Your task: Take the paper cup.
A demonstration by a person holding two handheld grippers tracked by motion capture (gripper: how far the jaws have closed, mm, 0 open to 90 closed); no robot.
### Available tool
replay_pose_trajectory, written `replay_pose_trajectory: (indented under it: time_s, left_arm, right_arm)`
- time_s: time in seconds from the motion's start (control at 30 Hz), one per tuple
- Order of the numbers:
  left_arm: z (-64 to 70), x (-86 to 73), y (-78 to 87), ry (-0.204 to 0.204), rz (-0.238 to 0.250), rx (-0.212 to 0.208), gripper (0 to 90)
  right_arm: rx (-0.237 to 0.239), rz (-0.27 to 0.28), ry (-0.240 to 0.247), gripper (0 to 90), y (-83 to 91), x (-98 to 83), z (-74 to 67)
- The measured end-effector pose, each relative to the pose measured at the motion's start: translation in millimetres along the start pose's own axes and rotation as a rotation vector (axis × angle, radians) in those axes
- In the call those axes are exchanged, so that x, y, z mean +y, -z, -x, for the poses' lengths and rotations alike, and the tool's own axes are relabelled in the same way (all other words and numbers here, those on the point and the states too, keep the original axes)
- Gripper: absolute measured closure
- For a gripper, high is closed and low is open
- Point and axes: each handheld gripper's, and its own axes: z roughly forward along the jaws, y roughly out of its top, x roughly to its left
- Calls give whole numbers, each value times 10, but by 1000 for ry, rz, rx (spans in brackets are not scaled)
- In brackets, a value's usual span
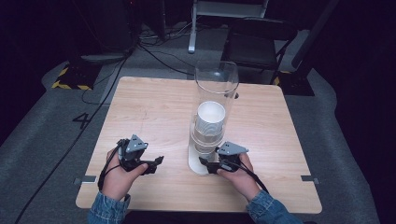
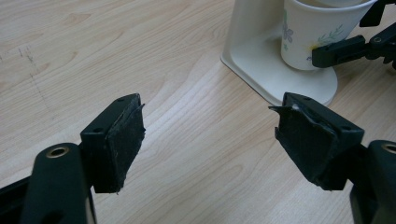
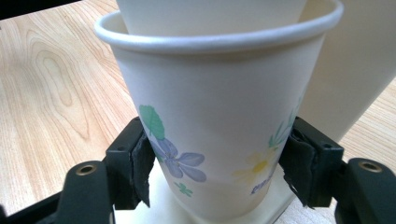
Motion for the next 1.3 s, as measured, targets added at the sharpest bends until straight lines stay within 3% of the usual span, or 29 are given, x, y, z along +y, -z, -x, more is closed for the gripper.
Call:
replay_pose_trajectory:
  time_s: [0.83, 1.3]
  left_arm:
    - [27, 158, -196, -21, 0, -48, 232]
    - [39, 283, -379, -29, -6, -86, 228]
  right_arm:
    - [-53, -14, -17, 327, 164, -144, 81]
    - [-150, 15, -50, 327, 516, -234, 282]
